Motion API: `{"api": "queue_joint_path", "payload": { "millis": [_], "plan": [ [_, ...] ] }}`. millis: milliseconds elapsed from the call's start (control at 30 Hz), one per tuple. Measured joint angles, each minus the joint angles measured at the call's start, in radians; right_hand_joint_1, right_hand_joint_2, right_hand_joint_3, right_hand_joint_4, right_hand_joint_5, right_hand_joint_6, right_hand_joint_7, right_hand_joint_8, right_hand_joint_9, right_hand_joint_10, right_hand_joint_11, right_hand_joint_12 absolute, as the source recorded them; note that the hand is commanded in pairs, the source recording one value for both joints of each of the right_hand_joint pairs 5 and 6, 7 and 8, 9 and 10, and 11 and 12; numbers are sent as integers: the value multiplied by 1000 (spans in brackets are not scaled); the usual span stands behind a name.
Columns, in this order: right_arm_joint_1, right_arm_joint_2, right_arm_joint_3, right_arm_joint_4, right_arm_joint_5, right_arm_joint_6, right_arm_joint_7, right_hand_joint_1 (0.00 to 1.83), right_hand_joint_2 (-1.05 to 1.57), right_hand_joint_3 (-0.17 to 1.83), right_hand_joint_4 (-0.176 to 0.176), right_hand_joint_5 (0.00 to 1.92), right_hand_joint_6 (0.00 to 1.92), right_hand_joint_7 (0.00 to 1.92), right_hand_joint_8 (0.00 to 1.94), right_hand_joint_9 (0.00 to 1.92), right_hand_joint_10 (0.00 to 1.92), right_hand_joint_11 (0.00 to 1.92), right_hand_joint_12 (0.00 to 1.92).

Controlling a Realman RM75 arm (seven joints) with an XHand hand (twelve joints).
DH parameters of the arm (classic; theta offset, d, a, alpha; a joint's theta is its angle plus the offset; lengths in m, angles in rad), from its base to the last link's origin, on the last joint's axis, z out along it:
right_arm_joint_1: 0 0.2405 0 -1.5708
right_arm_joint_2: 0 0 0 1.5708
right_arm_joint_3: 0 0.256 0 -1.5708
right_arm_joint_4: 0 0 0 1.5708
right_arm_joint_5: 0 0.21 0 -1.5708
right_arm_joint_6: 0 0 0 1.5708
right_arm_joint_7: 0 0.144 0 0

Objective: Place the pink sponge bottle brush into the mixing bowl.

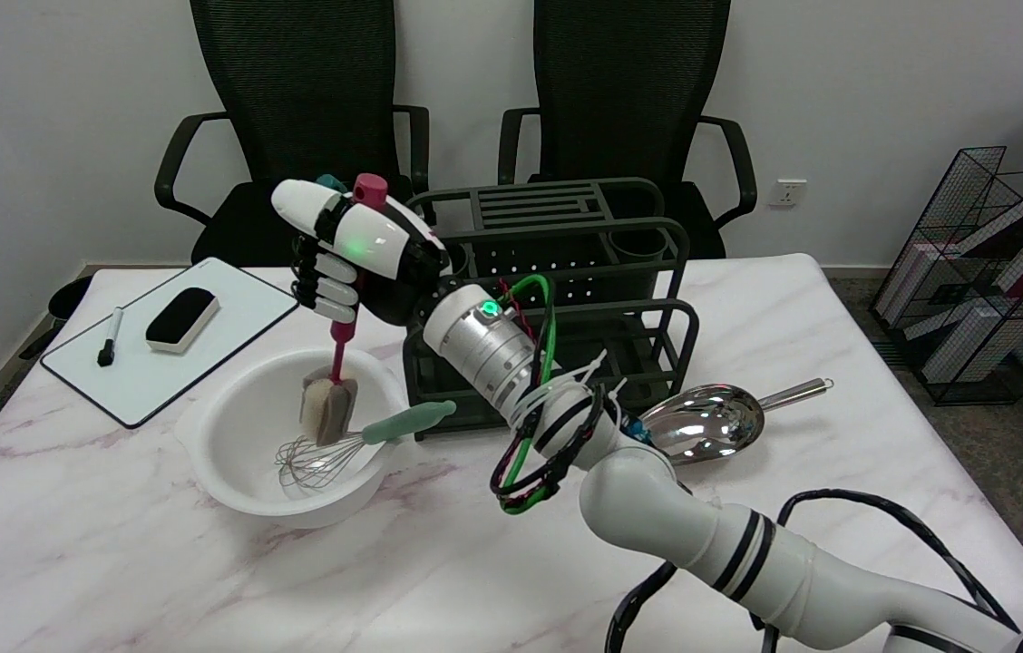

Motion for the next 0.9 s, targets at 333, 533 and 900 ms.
{"api": "queue_joint_path", "payload": {
  "millis": [333, 533, 900],
  "plan": [
    [2, -20, -17, -21, 1, 3, 23, 892, 1571, 785, 0, 1920, 1920, 1920, 1920, 1920, 1920, 1920, 1920],
    [-17, -26, -24, -27, 1, 4, 42, 898, 1571, 672, 0, 1920, 1920, 1920, 1920, 1920, 1920, 1920, 1920],
    [-50, -26, -28, -35, -55, 10, 58, 859, 1571, 653, 0, 1920, 1920, 1920, 1920, 1920, 1920, 1878, 1878]
  ]
}}
